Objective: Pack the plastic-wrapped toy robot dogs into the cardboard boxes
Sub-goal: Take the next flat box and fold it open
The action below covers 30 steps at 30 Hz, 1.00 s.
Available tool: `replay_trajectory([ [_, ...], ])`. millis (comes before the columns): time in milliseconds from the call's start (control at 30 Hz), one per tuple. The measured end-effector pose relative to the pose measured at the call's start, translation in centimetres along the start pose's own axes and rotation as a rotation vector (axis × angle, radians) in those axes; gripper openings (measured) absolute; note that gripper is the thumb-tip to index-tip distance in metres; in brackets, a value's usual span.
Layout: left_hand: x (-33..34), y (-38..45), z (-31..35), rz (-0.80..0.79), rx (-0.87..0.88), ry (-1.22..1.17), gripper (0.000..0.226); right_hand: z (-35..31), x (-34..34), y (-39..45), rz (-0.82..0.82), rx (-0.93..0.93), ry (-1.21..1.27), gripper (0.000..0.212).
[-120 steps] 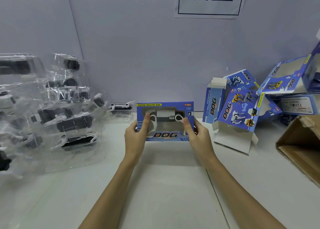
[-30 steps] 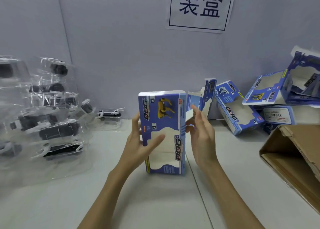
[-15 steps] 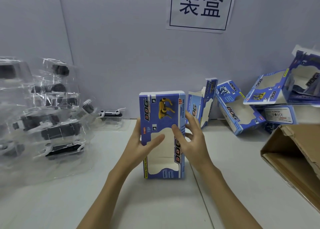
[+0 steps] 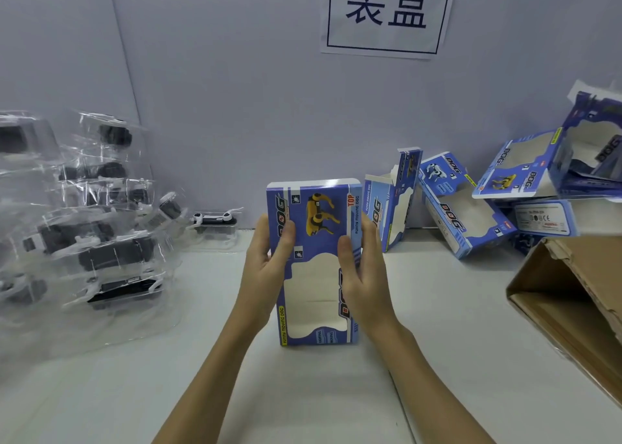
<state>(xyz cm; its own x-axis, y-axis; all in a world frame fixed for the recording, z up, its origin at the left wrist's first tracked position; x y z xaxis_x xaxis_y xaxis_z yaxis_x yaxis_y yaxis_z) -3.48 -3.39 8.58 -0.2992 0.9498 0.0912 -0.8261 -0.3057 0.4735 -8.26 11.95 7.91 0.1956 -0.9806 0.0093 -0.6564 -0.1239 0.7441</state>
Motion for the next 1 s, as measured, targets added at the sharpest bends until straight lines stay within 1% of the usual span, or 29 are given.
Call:
replay_trajectory([
  [33,0.0,0.0,0.3,-0.037,0.012,-0.013,0.026,-0.2,0.0,0.0,-0.002,-0.022,-0.013,0.041],
  [67,-0.1,-0.1,0.4,-0.079,0.007,-0.027,0.024,-0.4,0.0,0.1,-0.005,-0.029,-0.032,0.044],
  [133,-0.5,-0.1,0.0,-0.159,-0.046,-0.089,0.026,-0.3,-0.1,0.2,-0.013,-0.004,-0.041,0.044],
  [167,-0.7,0.0,0.0,-0.209,-0.064,-0.126,0.028,-0.2,-0.2,0.2,-0.020,0.005,-0.045,0.049],
  [200,-0.8,0.0,0.0,-0.265,-0.061,-0.145,0.032,0.0,-0.3,0.2,-0.026,-0.003,-0.060,0.060],
  [233,-0.8,0.0,0.2,-0.317,-0.040,-0.152,0.035,0.1,-0.4,0.2,-0.044,-0.016,-0.080,0.067],
  [300,-1.0,0.0,0.8,-0.375,0.039,-0.158,0.026,0.1,-0.5,0.3,-0.105,-0.054,-0.112,0.068],
  [400,-0.7,-0.2,1.8,-0.366,0.094,-0.116,0.022,0.1,-0.8,0.7,-0.190,-0.084,-0.124,0.066],
  [533,-0.2,-0.4,1.9,-0.341,0.068,-0.138,0.020,-0.1,-0.8,0.9,-0.198,-0.108,-0.148,0.068],
  [600,-0.1,-0.2,1.6,-0.357,0.047,-0.182,0.025,-0.4,-0.9,1.0,-0.158,-0.136,-0.148,0.063],
  [667,0.1,-0.2,0.8,-0.348,-0.010,-0.208,0.040,-0.6,-1.1,0.9,-0.084,-0.155,-0.136,0.063],
  [733,-0.1,0.0,0.3,-0.288,-0.052,-0.205,0.039,-0.7,-1.1,0.7,-0.010,-0.130,-0.100,0.069],
  [800,-0.3,0.1,0.4,-0.293,-0.051,-0.208,0.039,-0.7,-0.8,0.5,0.011,-0.114,-0.060,0.070],
  [867,-0.5,0.1,0.7,-0.338,-0.015,-0.191,0.042,-0.7,-0.3,0.3,-0.038,-0.160,-0.082,0.060],
  [933,-0.8,0.2,1.2,-0.349,0.040,-0.149,0.027,-0.7,-0.3,0.3,-0.113,-0.184,-0.102,0.044],
  [1000,-0.8,0.1,1.2,-0.347,0.056,-0.140,0.022,-1.1,-0.9,0.7,-0.144,-0.160,-0.096,0.038],
])
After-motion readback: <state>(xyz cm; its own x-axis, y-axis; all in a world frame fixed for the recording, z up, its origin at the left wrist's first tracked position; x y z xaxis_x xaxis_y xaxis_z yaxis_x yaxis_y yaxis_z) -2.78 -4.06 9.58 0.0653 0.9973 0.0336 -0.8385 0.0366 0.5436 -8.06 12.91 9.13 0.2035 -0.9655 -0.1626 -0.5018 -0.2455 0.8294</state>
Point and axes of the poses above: each hand's wrist, its own y-axis towards the middle knuckle, its own x-axis out of the palm, z = x × y, the point moved 6 cm from there along y, towards the middle knuckle, and after that the axes turned 8 degrees about y, right-handed, at the moved point
